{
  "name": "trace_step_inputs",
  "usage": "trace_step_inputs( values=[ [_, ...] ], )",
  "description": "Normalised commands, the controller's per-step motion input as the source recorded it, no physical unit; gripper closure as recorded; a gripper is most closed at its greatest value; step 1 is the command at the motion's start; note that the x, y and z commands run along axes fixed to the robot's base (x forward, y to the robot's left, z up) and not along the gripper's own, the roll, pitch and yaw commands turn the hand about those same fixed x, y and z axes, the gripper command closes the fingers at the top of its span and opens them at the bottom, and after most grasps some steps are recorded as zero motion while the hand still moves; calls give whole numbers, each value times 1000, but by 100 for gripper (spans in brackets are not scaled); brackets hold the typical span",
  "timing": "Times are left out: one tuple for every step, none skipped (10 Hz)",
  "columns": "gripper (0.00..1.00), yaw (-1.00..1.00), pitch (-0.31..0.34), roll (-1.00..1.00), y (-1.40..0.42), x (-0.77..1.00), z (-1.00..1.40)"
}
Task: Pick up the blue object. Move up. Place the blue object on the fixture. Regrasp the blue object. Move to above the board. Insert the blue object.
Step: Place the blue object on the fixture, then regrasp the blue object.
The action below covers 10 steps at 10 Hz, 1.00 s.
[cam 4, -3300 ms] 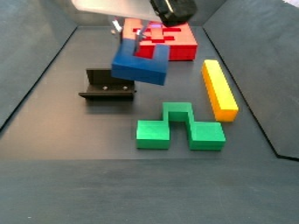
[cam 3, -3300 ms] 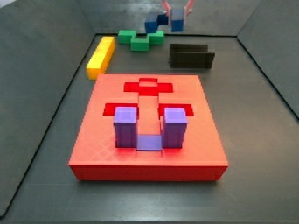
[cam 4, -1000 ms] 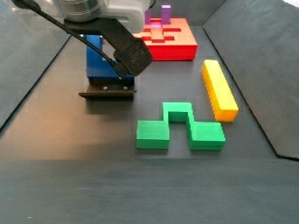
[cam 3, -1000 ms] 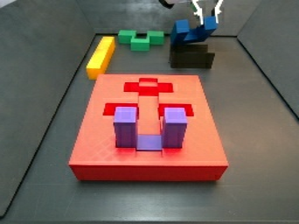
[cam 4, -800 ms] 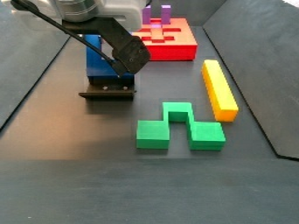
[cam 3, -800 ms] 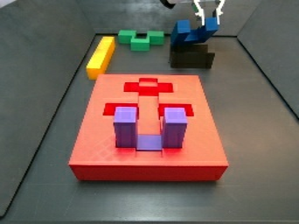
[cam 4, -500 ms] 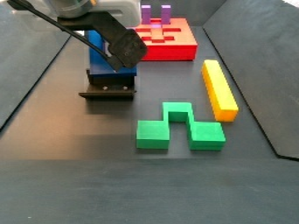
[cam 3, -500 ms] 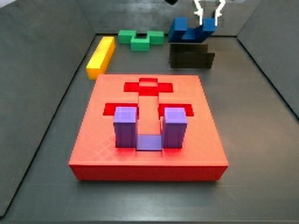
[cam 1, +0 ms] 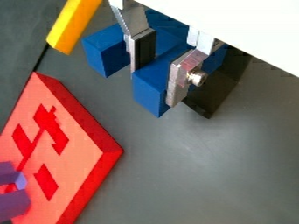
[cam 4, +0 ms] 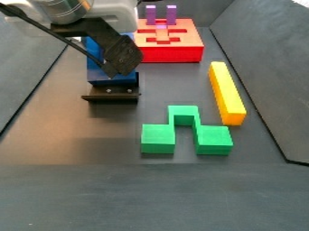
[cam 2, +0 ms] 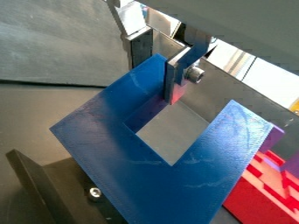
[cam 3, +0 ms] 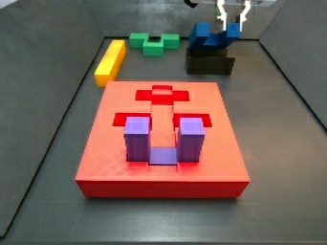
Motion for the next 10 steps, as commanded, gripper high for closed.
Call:
trace_step_inputs(
  values=[
    [100,-3,-106,0,34,100,-369],
    [100,0,-71,46,6,137,-371],
    [100,-43,0,163,0,149,-300],
    [100,-89,51,106,0,77,-197],
    [100,-100,37,86,0,83,-200],
    [100,-6,9,26,-3,0,-69],
    [100,0,0,0,0,0,0],
    [0,0,0,0,0,0,0],
    [0,0,0,9,-6,0,0],
    [0,20,0,0,0,0,0]
  ],
)
